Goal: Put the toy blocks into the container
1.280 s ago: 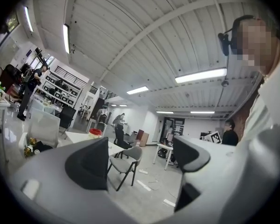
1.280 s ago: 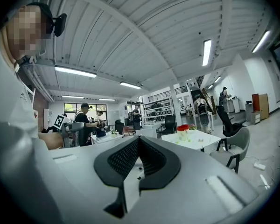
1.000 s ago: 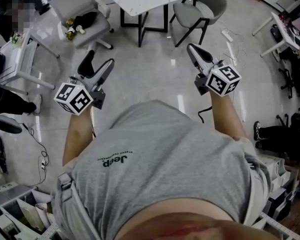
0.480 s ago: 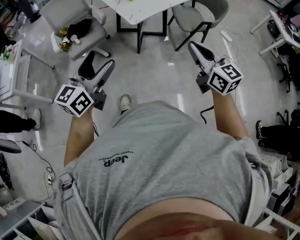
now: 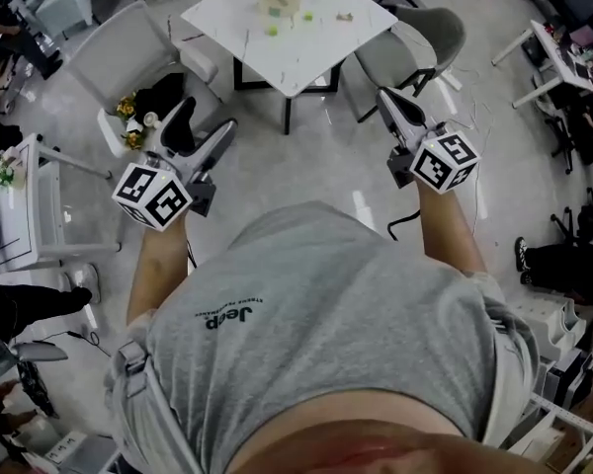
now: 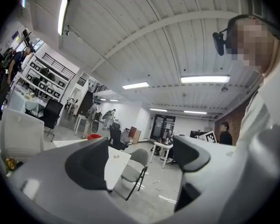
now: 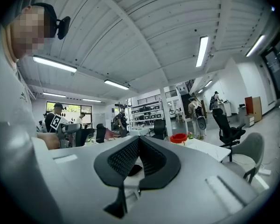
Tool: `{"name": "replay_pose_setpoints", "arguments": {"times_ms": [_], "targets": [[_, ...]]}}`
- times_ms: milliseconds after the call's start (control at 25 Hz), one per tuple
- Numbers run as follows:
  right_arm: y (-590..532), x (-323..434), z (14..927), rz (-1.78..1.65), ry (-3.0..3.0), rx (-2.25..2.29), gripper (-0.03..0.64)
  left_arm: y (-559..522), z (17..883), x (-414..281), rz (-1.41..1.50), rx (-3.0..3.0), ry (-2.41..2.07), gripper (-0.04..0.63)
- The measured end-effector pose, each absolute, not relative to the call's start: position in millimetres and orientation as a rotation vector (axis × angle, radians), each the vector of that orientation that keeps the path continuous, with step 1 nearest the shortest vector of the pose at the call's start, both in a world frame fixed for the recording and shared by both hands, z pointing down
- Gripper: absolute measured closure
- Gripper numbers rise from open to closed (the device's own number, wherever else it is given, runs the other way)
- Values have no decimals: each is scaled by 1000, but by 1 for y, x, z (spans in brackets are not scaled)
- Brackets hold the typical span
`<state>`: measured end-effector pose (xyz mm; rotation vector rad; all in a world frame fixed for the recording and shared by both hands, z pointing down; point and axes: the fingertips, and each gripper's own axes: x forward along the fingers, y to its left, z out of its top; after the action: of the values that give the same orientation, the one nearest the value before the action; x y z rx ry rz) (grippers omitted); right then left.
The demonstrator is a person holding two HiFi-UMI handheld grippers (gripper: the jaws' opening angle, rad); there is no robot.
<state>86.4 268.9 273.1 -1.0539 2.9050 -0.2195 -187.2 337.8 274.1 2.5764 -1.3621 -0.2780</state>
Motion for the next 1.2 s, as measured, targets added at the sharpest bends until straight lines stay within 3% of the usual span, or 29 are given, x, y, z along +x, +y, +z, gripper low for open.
{"name": "replay_pose_setpoints", "arguments": {"times_ms": [600, 1200], "targets": [[156, 23, 275, -214, 2899, -1165, 614, 217, 283, -261, -287, 2582, -1281, 135], [-26, 69, 293, -218, 2960, -947, 614, 73, 295, -210, -286, 2514, -1451, 135]]}}
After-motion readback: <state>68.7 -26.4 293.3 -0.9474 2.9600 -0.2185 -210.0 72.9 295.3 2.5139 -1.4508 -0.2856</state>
